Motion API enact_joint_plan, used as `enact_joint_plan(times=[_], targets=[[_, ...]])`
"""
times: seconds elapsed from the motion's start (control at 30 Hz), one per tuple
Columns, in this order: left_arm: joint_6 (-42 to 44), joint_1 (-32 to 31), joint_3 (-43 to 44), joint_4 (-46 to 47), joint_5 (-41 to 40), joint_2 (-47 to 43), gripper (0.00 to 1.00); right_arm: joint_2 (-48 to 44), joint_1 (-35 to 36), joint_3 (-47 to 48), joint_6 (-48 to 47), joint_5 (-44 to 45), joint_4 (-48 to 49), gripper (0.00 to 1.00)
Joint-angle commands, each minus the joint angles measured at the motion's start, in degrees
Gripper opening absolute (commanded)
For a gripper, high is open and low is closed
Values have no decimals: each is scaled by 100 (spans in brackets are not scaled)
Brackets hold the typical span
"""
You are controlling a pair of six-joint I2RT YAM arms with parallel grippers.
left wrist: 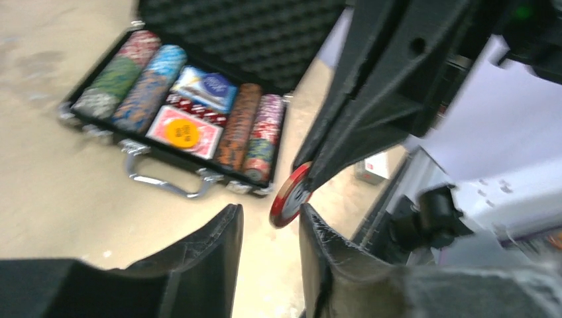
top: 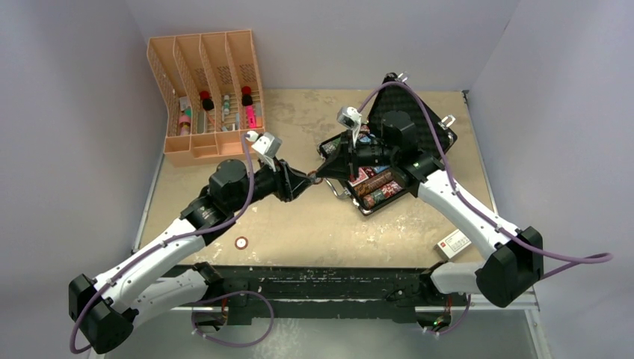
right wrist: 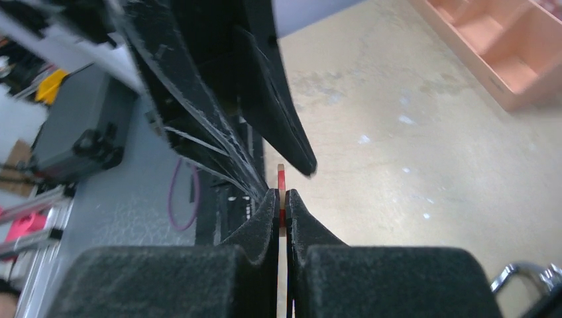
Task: Pack up texas hold em set
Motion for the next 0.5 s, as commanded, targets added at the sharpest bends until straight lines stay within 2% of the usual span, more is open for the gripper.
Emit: enact_joint_plan(times=[0.0,0.07,0.13,0.3,0.47], targets=[[-36,-1,260,-502,-2016,-164,42,-146,20,133,112,1952,-702,0],[-93,2,195,-591,-2606,-241,51,-167,20,8,221,2923,-1042,0],[-156,4,163,-639,-3080,-277,55,-206,26,-130,359,3672,-1361,0],[-228,0,284,-888,-3721,-185,57,-310,21,-480,770,5532,-2265,0],[-257,2,294,-935,-3783,-102,57,344,21,-178,1236,6420,-3655,0]])
